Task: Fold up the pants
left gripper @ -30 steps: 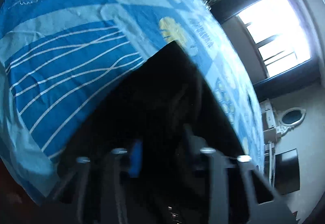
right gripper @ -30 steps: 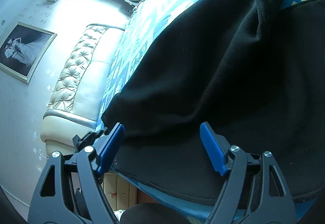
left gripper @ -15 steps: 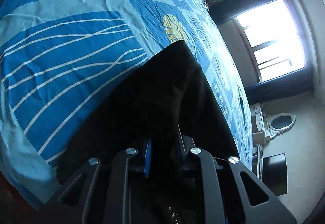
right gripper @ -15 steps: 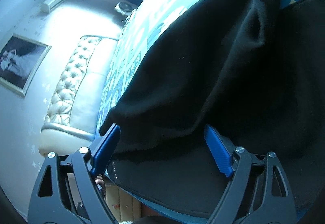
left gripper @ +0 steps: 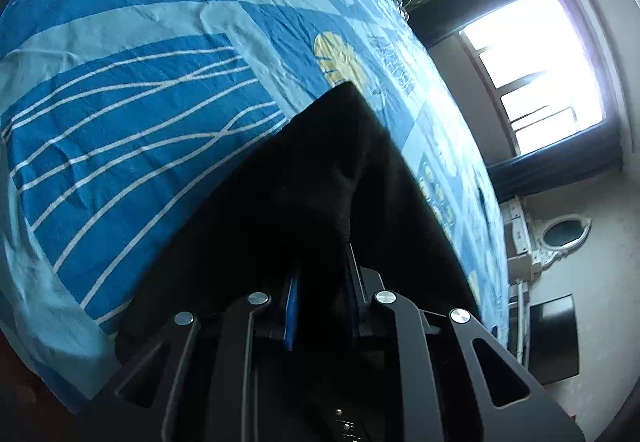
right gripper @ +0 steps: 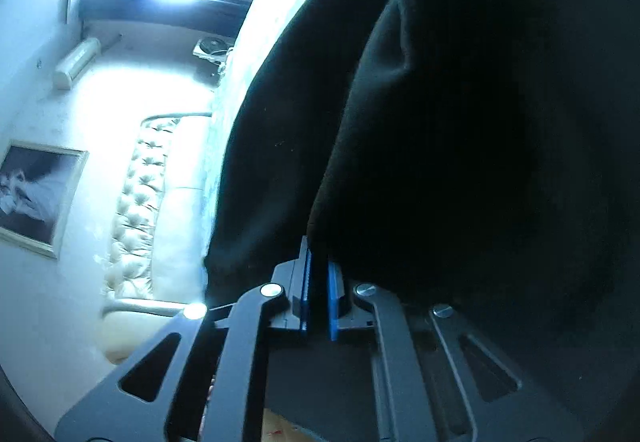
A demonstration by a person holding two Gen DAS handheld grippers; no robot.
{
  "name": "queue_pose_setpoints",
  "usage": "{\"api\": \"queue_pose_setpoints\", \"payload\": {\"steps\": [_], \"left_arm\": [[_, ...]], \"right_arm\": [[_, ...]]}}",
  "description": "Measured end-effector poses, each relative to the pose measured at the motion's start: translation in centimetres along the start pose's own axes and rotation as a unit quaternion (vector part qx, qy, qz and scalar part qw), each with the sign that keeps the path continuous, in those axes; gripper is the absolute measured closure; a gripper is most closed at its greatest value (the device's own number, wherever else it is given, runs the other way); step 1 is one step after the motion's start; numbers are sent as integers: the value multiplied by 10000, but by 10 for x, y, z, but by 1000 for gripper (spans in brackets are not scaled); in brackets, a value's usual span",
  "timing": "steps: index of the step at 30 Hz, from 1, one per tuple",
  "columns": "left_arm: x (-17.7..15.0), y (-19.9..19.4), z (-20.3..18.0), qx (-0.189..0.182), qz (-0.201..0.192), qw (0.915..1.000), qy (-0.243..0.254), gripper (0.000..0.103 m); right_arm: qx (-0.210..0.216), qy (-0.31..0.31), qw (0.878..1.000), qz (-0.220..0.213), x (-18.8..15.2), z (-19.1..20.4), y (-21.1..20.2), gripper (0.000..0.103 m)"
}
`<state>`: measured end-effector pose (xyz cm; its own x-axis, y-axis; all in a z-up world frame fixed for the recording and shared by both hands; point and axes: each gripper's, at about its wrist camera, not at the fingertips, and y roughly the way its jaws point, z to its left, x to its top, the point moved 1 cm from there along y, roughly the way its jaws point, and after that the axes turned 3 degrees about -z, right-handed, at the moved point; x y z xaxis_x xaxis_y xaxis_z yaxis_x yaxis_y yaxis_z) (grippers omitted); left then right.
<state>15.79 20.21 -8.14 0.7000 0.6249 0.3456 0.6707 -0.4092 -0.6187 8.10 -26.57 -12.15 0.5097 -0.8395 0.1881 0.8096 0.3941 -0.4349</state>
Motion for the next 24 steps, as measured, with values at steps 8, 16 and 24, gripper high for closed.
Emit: {"api": "queue_pose_setpoints", "payload": {"steps": [8, 16, 24], "left_arm": [[-2, -32, -7, -499, -81, 9985, -194, 84], [-22, -61, 22, -311, 99, 9988, -378, 84], [-32, -60, 54, -483, 154, 9962, -709, 84]], "right_arm": [[394, -474, 9981, 17, -13, 23, -45, 97], [279, -463, 9977, 421, -39, 11, -65, 97], [-106, -247, 9967, 764, -60, -19, -71, 97]]}}
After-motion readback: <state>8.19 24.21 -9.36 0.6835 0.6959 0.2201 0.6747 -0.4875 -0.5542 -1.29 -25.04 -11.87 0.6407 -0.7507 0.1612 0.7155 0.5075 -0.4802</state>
